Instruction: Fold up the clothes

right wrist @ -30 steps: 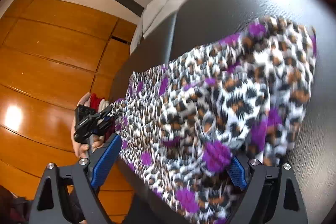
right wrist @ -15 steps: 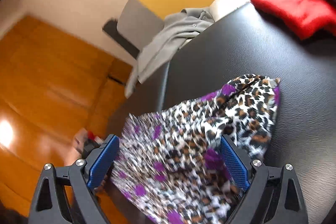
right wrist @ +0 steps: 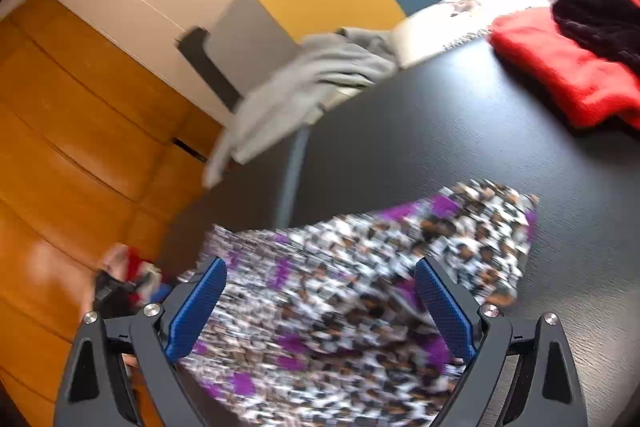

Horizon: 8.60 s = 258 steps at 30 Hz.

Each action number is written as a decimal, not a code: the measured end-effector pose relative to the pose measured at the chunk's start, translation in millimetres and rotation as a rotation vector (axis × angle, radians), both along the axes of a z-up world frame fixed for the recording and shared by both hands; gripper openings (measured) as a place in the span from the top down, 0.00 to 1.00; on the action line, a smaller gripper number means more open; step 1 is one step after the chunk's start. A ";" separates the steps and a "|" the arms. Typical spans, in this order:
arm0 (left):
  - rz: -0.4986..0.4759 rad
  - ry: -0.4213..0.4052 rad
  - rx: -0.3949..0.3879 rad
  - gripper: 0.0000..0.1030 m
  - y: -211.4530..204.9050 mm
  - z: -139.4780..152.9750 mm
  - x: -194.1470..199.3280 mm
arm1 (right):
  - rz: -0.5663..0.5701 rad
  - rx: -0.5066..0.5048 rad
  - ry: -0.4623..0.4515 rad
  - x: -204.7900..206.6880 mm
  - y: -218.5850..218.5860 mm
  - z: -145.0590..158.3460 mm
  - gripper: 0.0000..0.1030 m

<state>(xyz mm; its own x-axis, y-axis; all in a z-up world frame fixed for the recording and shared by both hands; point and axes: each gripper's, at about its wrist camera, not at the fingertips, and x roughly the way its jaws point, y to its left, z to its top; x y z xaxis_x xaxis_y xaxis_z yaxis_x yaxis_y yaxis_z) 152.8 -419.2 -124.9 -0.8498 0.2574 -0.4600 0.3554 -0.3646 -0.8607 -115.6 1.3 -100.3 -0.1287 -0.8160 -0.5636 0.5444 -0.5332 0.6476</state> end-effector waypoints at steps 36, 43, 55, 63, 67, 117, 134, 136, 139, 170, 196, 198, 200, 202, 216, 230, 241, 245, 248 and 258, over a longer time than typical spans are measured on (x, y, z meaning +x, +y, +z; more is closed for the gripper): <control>-0.024 -0.019 -0.149 0.63 21.2 20.2 -66.3 | 0.097 0.296 0.347 -1.7 -71.1 -11.2 0.54; -0.005 -0.200 -0.508 0.60 22.5 15.6 22.8 | 0.165 0.253 0.351 50.9 -39.7 -18.6 0.38; -0.377 -0.282 -0.585 0.60 52.5 -11.5 -49.0 | 0.120 0.237 0.261 59.3 -40.3 -47.2 0.24; 0.114 -0.002 -0.225 0.61 -53.6 19.2 -33.7 | 0.067 0.245 0.345 53.4 -31.9 -23.1 0.20; 0.085 -0.064 -0.382 0.57 -44.6 24.4 -15.3 | 0.005 0.227 0.363 44.5 -6.7 -4.8 0.15; -0.086 -0.295 -0.731 0.74 -12.5 7.5 -71.5 | 0.016 0.524 0.454 -1.5 -10.6 -11.8 0.95; -0.244 -0.388 -0.784 0.92 4.5 -12.2 -107.4 | 0.031 0.437 0.357 -36.8 -30.2 -28.0 0.54; -0.233 -0.369 -0.793 0.94 6.9 -6.8 -104.4 | 0.046 0.521 0.381 -36.0 -40.5 -35.1 0.94; -0.209 -0.303 -0.816 0.95 14.1 10.9 -92.0 | 0.051 0.567 0.481 -17.1 -39.8 -28.0 0.94; -0.211 -0.266 -0.489 0.64 31.9 -14.9 8.9 | 0.072 0.384 0.468 63.9 -24.1 0.4 0.27; 0.164 -0.282 -0.365 0.72 98.6 -34.1 172.4 | 0.111 0.145 0.157 149.3 128.1 -23.5 0.04; 0.182 -0.299 -0.446 0.72 102.7 -20.7 165.1 | 0.095 0.123 0.106 144.8 148.8 -24.8 0.04; 0.141 -0.275 -0.493 0.72 112.0 -11.4 146.9 | 0.088 0.106 0.051 142.9 164.5 -30.4 0.03; 0.088 -0.251 -0.542 0.71 124.9 -3.0 126.9 | 0.096 0.086 0.024 143.7 165.8 -37.4 0.03; -0.469 -0.263 -0.815 0.67 250.9 -25.6 29.7 | 0.527 0.066 -0.125 140.9 113.6 -57.6 0.03; -0.484 -0.187 -0.777 0.66 250.8 0.1 12.5 | 0.449 0.194 0.111 158.0 98.7 -2.1 0.05; -0.398 -0.214 -0.690 0.65 232.7 -24.1 37.8 | 0.277 0.484 0.168 147.1 118.1 -43.5 0.14; -0.394 -0.168 -0.687 0.62 231.3 -8.8 40.3 | 0.198 0.390 0.159 133.1 118.4 -12.9 0.04; -0.327 -0.145 -0.715 0.61 215.7 6.6 36.9 | 0.145 0.283 0.225 128.1 102.0 10.6 0.00; -0.072 -0.370 -0.735 0.57 118.7 -18.5 26.8 | -0.072 0.362 0.362 94.3 -7.7 -9.4 0.00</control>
